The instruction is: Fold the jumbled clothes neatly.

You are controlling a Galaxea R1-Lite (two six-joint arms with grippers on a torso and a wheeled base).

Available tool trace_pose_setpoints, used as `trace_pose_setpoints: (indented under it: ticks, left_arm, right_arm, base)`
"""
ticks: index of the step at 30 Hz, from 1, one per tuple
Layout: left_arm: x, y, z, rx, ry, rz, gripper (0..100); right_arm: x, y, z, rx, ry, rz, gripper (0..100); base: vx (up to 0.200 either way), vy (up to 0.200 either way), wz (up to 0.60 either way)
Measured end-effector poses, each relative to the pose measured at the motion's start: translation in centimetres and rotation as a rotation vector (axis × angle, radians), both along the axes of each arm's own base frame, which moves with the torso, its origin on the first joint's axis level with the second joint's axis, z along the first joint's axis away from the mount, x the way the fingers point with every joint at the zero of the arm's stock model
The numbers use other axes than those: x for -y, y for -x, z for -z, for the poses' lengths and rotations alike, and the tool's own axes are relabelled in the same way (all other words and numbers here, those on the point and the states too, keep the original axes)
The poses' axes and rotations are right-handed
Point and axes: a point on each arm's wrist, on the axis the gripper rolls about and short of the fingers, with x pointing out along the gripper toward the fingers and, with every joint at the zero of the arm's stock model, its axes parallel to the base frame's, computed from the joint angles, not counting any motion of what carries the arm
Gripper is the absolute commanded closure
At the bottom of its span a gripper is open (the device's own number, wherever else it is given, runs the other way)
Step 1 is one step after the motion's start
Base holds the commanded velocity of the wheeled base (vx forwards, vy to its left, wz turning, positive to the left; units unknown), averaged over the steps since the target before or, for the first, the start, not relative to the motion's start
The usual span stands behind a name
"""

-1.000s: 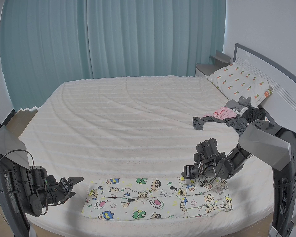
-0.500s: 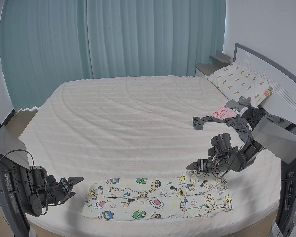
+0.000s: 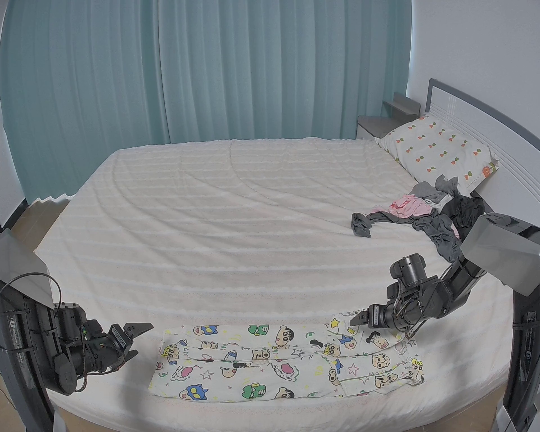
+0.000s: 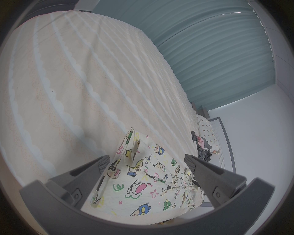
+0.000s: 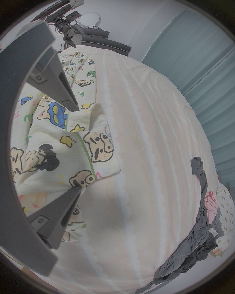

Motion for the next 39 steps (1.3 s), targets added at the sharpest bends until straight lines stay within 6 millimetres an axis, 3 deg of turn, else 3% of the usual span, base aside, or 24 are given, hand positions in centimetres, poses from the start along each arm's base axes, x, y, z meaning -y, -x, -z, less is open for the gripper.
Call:
trace_pose_setpoints:
  ticks: [13, 14, 24, 39]
  left_arm:
    - [0.0, 0.0, 0.0, 0.000, 0.000, 0.001, 0]
    - [0.0, 0.0, 0.0, 0.000, 0.000, 0.001, 0]
    - [0.0, 0.0, 0.0, 0.000, 0.000, 0.001, 0]
    - [0.0, 0.0, 0.0, 0.000, 0.000, 0.001, 0]
  right_arm:
    - [0.8, 1.6, -0.3, -0.035, 0.009, 0.019, 0]
    - [0.8, 1.7, -0.2, -0.039, 0.010, 0.020, 100]
    - [1.0, 3.3, 0.4, -0.085, 0.011, -0.014, 100]
    - [2.5, 6.1, -0.8, -0.099, 0.017, -0.030, 100]
  base:
    - [0.000, 0.000, 0.00]
    - [0.000, 0.000, 0.00]
    - [0.000, 0.000, 0.00]
    - [0.000, 0.000, 0.00]
